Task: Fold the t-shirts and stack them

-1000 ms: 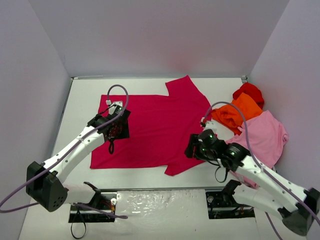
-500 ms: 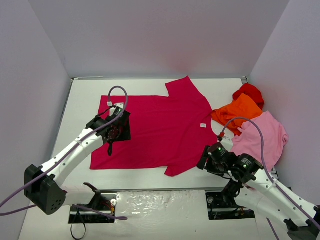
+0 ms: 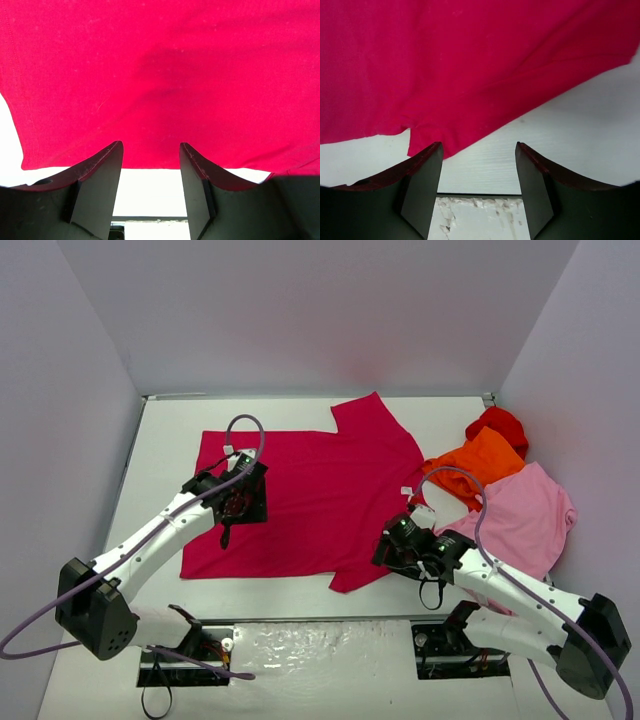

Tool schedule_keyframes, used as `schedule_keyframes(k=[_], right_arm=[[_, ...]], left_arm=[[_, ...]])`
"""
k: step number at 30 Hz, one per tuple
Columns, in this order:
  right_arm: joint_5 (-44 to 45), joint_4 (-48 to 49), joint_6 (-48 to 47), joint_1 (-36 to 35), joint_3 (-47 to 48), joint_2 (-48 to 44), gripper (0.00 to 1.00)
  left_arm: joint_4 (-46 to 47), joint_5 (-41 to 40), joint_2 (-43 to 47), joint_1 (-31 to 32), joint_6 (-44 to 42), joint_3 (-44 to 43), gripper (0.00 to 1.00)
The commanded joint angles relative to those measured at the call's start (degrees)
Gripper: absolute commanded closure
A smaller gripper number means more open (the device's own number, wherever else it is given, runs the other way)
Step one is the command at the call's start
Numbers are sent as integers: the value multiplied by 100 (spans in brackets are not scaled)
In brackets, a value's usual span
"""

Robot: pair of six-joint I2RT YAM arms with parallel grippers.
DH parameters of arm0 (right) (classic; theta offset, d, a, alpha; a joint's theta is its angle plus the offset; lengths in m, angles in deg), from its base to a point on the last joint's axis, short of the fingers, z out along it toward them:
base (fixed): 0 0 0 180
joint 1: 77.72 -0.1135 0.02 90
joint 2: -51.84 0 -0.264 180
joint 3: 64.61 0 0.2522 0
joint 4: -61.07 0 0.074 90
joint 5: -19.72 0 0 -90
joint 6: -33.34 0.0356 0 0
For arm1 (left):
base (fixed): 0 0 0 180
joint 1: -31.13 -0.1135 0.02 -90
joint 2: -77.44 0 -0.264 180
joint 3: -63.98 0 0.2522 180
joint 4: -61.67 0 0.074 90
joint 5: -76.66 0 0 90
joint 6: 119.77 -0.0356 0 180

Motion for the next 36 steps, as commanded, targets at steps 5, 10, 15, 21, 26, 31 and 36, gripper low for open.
schedule_keyframes(k=[5, 10, 15, 21, 26, 31, 36], right_arm=[[-784, 910, 663, 84, -579, -158, 44], [-773, 710, 899, 50, -856, -436, 43], [-655, 682, 976, 50, -899, -332, 43], [56, 700, 930, 54, -795, 6, 43], [477, 755, 853, 59, -702, 468, 43], [1001, 841, 778, 50, -598, 694, 73], [1291, 832, 466, 50, -240, 838, 100]], left_arm=[[34, -82, 108, 41, -121, -110, 53], [97, -64, 89, 41, -121, -90, 53], [133, -12, 8, 40, -139, -117, 53], [159, -2, -26, 41, -169, -134, 53], [185, 13, -17, 41, -180, -110, 53], [203, 33, 21, 41, -172, -68, 53], [177, 33, 109, 41, -165, -1, 53]])
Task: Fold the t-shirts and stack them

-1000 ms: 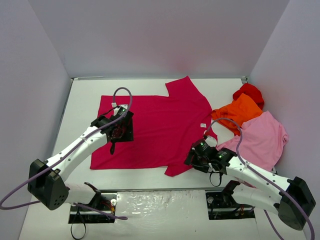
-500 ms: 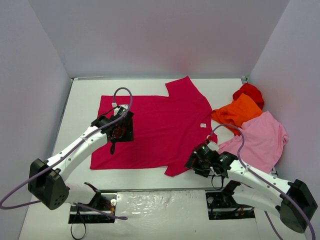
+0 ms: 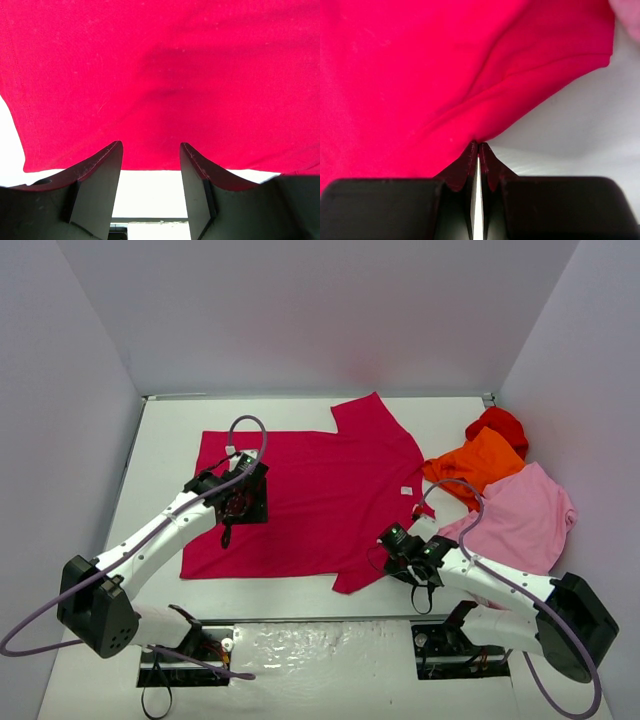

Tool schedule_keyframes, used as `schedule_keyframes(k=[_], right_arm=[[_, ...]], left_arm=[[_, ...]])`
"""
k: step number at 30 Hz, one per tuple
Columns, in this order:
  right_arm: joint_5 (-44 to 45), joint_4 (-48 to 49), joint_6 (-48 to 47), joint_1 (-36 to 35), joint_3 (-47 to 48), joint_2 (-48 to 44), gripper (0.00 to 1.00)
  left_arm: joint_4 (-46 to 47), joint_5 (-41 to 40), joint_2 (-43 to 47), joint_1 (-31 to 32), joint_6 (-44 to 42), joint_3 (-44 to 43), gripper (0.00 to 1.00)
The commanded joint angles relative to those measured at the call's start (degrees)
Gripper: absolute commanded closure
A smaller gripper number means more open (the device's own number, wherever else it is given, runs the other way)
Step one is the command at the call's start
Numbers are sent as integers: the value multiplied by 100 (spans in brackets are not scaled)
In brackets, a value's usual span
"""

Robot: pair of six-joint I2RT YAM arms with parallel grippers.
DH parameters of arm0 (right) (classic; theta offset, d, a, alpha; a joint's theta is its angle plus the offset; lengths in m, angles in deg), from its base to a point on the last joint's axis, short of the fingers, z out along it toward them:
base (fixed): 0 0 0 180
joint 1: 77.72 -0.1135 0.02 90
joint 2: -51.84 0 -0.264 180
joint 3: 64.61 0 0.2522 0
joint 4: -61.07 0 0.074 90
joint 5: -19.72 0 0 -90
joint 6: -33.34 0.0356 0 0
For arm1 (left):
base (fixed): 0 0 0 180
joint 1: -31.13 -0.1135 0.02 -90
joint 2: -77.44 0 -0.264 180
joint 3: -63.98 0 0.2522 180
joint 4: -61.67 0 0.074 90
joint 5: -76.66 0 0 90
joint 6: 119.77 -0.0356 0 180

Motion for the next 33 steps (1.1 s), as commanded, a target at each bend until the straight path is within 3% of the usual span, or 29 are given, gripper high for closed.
schedule_keyframes(k=[1, 7, 14, 18, 20, 23, 28, 33], right_arm=[[700, -3, -403, 13, 639, 166, 100], [862, -85, -1407, 29, 2142, 766, 100], [807, -79, -2367, 13, 3882, 2593, 100], [1055, 57, -2835, 47, 4593, 3650, 71], [1042, 308, -2887, 48, 4646, 3738, 51], [987, 623, -2830, 39, 4494, 3497, 24], [1102, 527, -2712, 45, 3943, 2292, 22], [401, 226, -2167, 69, 2585, 1344, 27]], left_arm=[[124, 9, 201, 41, -50, -18, 53], [115, -1, 311, 41, -16, 50, 53], [282, 158, 454, 50, 145, 292, 53], [282, 167, 539, 84, 205, 420, 53], [258, 135, 556, 85, 205, 446, 53], [203, 60, 603, 85, 205, 467, 53], [239, 7, 596, 77, 196, 492, 53], [329, 33, 540, 85, 173, 513, 53]])
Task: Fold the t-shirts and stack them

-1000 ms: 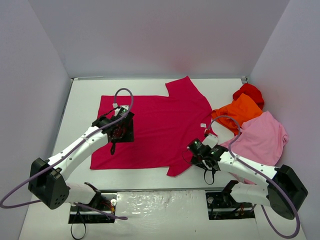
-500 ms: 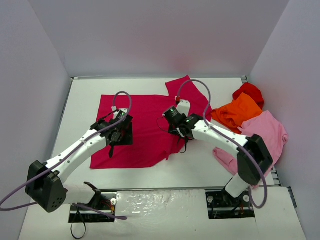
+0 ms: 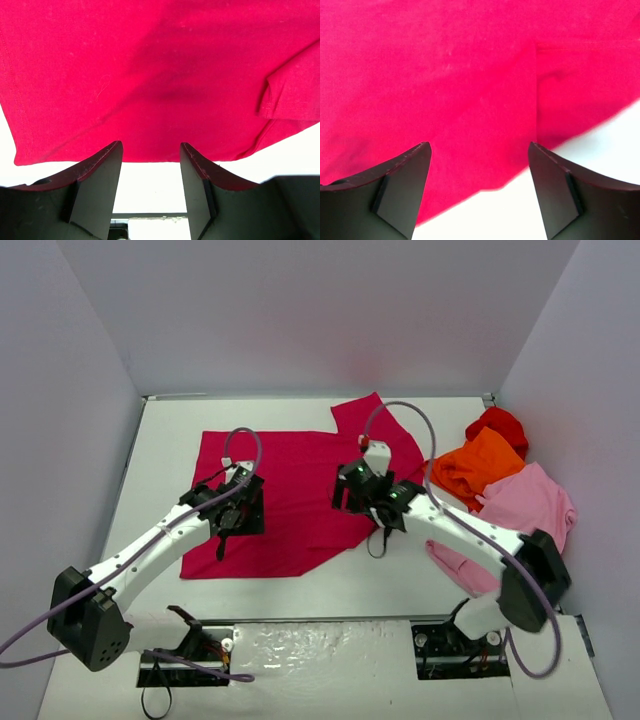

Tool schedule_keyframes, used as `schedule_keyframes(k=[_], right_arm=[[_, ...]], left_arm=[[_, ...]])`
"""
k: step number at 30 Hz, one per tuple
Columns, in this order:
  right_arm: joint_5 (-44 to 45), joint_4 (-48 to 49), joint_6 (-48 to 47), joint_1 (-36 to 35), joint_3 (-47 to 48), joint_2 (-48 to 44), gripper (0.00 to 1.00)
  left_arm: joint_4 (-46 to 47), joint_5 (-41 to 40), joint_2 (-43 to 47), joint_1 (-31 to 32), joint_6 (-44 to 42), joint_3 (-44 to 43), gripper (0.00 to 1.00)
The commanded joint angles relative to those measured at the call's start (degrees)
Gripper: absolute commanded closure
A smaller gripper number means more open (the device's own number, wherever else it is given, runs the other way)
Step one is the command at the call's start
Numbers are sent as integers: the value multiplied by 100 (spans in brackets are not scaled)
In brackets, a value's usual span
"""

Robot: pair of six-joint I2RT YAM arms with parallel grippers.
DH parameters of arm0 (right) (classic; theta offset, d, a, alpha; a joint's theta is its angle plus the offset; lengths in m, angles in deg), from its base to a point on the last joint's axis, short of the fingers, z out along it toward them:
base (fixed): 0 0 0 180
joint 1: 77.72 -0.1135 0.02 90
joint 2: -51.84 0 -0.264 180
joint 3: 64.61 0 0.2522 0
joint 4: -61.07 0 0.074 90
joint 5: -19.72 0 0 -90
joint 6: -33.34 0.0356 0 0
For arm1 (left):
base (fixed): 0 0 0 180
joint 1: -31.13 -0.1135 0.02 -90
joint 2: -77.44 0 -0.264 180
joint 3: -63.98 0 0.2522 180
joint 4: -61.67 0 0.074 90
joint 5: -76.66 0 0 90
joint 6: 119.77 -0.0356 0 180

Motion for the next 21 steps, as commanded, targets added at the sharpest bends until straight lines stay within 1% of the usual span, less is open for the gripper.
schedule_keyframes(k=[1, 3, 6, 9, 13, 16, 21], right_arm=[[-423, -240, 566, 58, -1170, -990, 28], [-585, -153, 734, 59, -1583, -1085, 30], [-665, 182, 748, 61, -2033, -1036, 31], [-448, 339, 536, 95, -1873, -742, 31], [-502, 583, 213, 154, -1547, -85, 31], [-573, 734, 132, 192, -1420, 213, 32], [-629, 904, 49, 244, -1219, 463, 32]], left_arm=[[182, -61, 96, 41, 34, -118, 53], [231, -52, 25, 41, 26, -117, 53], [275, 21, -86, 50, 15, -136, 53], [283, 29, -124, 47, 23, -135, 53], [246, -43, -79, 50, 15, -128, 53], [168, -103, -56, 41, 6, -125, 53], [151, -111, -50, 41, -3, -91, 53]])
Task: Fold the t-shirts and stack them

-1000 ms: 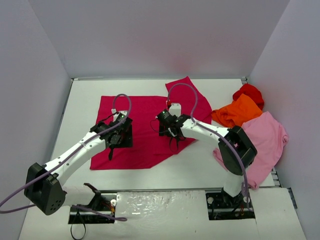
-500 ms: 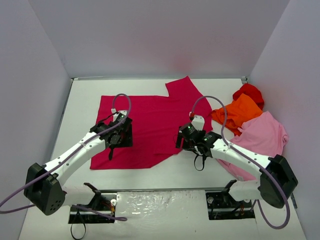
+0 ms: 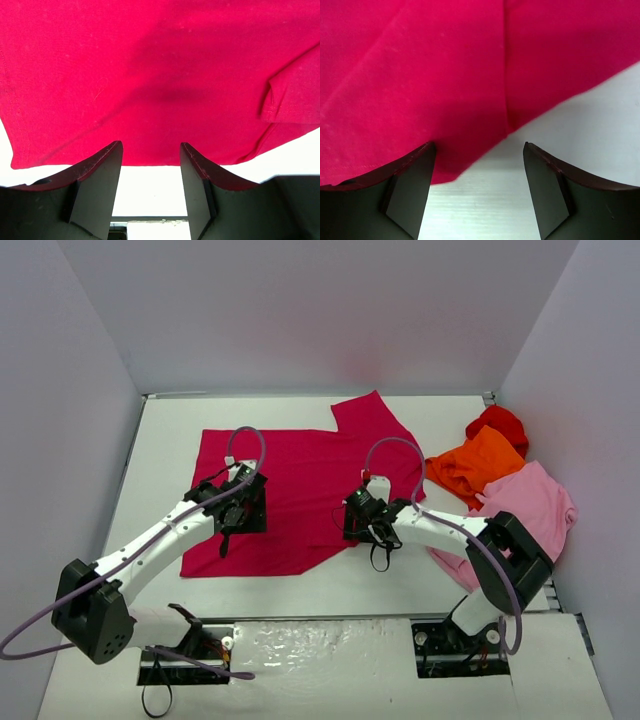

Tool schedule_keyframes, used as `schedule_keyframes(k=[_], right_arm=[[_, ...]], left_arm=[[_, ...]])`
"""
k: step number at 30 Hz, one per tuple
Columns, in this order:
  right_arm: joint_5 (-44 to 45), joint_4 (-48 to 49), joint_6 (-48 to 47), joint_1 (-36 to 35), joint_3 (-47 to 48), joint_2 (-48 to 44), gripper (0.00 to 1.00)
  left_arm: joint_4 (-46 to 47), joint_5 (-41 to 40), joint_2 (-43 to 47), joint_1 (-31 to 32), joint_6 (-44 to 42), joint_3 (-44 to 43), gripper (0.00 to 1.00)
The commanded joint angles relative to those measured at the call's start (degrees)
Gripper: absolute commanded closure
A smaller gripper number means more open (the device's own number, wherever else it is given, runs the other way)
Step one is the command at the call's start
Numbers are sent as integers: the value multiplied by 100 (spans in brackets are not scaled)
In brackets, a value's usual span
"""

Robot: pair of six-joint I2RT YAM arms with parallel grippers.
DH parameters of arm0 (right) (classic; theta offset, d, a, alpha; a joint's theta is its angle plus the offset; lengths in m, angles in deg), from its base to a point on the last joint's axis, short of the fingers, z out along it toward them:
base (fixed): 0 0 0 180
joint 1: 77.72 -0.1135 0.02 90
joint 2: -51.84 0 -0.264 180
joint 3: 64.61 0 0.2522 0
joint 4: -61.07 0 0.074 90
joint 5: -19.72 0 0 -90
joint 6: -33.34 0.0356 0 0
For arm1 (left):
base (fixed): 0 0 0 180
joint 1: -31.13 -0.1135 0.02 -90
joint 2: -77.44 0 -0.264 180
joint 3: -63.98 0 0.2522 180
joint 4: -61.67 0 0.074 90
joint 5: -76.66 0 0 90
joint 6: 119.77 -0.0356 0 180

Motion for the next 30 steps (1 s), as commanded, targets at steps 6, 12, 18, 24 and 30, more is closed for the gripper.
schedule_keyframes(k=[6, 12, 18, 24, 30], right_arm=[[-54, 344, -283, 155, 601, 379, 43], [-227, 315, -209, 155, 651, 273, 70], [-256, 197, -116, 153, 511, -16, 100], [-279, -62, -83, 124, 462, -409, 96], [-299, -317, -103, 127, 312, -757, 84]], left_arm=[[50, -113, 70, 19, -33, -150, 53], [27, -127, 67, 19, -53, -144, 53], [55, -122, 25, 19, -53, -161, 53], [75, -116, -52, 19, -49, -209, 53], [116, -72, -115, 19, -46, -238, 53]])
